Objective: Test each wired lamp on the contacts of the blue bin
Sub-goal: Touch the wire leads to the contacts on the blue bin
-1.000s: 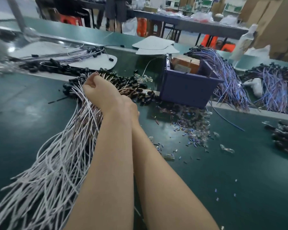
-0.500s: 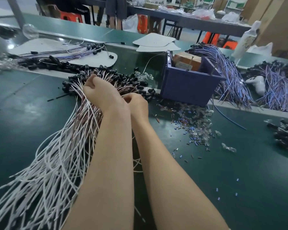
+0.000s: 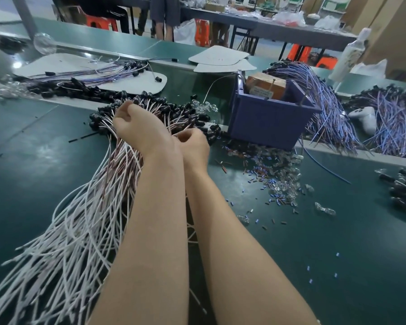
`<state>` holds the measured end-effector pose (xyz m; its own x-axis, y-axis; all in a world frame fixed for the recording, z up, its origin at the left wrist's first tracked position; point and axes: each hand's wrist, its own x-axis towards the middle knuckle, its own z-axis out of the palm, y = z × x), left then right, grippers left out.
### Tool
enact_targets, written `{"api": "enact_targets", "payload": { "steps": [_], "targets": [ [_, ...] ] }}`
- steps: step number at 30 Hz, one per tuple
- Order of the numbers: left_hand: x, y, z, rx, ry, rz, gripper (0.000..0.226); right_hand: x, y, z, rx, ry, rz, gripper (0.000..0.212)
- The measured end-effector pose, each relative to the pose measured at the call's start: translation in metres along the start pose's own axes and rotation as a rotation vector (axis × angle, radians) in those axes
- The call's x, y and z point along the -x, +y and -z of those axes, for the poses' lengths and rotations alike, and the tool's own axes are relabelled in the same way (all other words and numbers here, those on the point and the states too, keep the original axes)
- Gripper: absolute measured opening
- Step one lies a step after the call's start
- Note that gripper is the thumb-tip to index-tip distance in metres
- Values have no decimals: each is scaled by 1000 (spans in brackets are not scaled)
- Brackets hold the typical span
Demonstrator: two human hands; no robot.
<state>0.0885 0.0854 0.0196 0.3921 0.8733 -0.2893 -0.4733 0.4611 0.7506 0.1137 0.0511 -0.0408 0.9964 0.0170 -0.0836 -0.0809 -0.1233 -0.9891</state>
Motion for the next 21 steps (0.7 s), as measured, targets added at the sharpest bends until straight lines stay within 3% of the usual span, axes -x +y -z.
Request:
{"api": "enact_targets", "payload": {
  "steps": [3, 5, 8, 11, 15, 18, 21],
  "targets": [
    [4, -3, -1, -10, -46, -58, 22, 4, -11, 16, -321, -40, -53, 21],
    [10, -8, -2, -91, -166, -116, 21, 10, -21, 38, -476, -155, -17, 8],
    [24, -16, -10, -412, -470, -234, 14, 18, -32, 75, -411, -197, 206, 13],
    [47, -24, -21, -789, -843, -321, 15, 21, -38, 117, -429, -44, 362, 13],
    [83, -40, -29, -1061, -1298, -316, 23, 20, -39, 185, -766, 345, 273, 15],
    [105, -59, -32, -1120, -1406, -347, 17, 18, -27, 233, -900, 575, 222, 16],
    [129, -82, -38, -1044, -1375, -356, 13, 16, -5, 247, -632, 491, 191, 17]
  ]
}}
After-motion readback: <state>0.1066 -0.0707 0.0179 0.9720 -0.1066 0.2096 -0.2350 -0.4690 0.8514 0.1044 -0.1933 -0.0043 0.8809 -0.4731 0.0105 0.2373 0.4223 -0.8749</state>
